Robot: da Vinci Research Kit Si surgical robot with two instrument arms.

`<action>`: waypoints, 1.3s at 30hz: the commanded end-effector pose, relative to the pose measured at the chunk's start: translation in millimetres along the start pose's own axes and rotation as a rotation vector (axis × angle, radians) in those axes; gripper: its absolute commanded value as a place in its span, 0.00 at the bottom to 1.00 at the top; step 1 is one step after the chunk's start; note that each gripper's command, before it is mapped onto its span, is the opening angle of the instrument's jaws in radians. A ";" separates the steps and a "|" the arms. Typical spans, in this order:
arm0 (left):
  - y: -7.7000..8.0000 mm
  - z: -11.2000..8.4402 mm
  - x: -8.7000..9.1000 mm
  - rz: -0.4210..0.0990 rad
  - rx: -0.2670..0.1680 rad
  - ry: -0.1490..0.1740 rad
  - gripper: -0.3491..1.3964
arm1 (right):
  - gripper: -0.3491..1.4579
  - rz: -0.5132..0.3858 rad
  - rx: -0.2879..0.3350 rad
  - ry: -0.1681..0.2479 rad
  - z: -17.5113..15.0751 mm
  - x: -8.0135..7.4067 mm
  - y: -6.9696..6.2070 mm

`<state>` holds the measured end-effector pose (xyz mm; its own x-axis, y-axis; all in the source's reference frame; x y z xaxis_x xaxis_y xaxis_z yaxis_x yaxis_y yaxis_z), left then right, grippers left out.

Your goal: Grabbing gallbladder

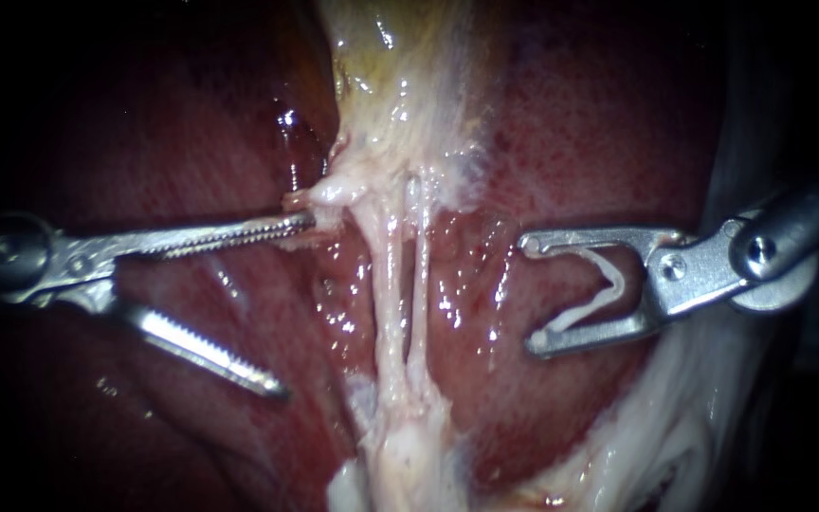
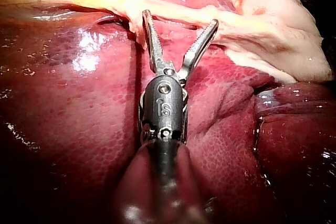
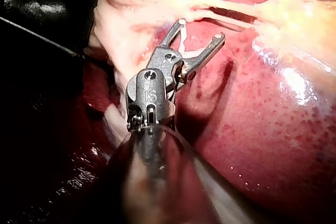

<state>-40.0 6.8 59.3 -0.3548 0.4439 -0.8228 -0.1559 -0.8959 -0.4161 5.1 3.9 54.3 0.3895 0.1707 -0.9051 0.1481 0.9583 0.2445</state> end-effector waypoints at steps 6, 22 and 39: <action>-2.9 -0.8 1.8 -0.069 0.036 -0.001 0.87 | 0.47 0.000 0.000 0.000 0.0 0.0 0.0; -8.1 1.8 -1.0 -0.215 0.064 -0.055 0.62 | 0.47 0.000 0.000 0.000 0.0 0.0 0.0; -7.8 -0.3 -0.8 -0.378 0.155 -0.147 0.00 | 0.47 0.000 0.000 0.000 0.1 0.1 0.1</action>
<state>-38.1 13.5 62.8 -0.3670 0.7507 -0.5493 -0.4417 -0.6603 -0.6074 5.2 4.0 54.3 0.3896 0.1708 -0.9050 0.1479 0.9583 0.2445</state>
